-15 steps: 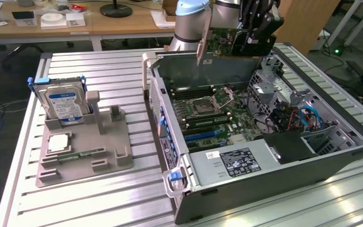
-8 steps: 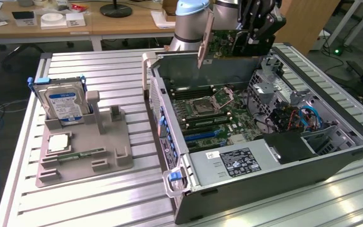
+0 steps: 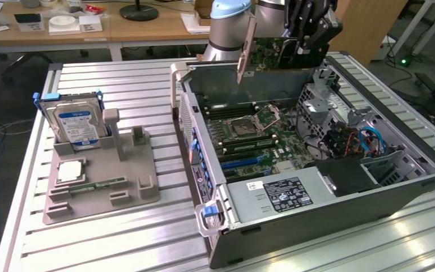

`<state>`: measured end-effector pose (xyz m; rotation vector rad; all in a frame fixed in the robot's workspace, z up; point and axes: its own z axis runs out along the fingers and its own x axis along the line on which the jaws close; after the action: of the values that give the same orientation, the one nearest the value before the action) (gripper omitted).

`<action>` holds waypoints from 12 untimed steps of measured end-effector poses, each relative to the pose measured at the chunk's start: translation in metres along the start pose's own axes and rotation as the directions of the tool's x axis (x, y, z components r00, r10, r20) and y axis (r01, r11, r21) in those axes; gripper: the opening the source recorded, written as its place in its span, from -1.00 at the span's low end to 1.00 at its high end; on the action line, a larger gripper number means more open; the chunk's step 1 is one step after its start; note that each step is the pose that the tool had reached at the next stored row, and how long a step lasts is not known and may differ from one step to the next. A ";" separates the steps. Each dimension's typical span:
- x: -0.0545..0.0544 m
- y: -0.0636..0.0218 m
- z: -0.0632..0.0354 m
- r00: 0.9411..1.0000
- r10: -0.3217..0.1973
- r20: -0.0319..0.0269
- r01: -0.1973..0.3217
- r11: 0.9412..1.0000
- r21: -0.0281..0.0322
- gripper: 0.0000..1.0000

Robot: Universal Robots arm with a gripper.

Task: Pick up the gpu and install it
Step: 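Insert the gpu into the slot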

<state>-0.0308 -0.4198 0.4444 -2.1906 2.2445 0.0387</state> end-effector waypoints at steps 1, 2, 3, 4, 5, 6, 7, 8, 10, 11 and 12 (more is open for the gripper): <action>0.000 0.0001 0.0004 1.000 -0.002 0.000 0.002 1.000 0.005 -0.44; 0.000 0.0000 0.0008 1.000 -0.003 0.000 0.003 1.000 0.013 -0.44; 0.000 0.0000 0.0012 1.000 -0.004 0.000 0.004 1.000 0.020 -0.44; 0.000 -0.0001 0.0018 1.000 -0.005 0.001 0.005 1.000 0.027 -0.44; 0.000 -0.0001 0.0022 1.000 -0.006 0.001 0.006 1.000 0.030 -0.44; 0.000 -0.0001 0.0024 1.000 -0.006 0.001 0.006 1.000 0.031 -0.44; 0.000 -0.0001 0.0027 1.000 -0.006 0.001 0.006 0.999 0.031 -0.44; 0.000 -0.0001 0.0030 1.000 -0.006 0.001 0.006 0.999 0.032 -0.44; 0.000 -0.0001 0.0036 1.000 -0.006 0.001 0.006 0.999 0.032 -0.44; 0.000 -0.0001 0.0037 1.000 -0.006 0.001 0.006 0.999 0.032 -0.44; 0.000 -0.0001 0.0038 1.000 -0.006 0.001 0.006 0.999 0.032 -0.44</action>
<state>-0.0308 -0.4199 0.4406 -2.1802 2.2222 0.0035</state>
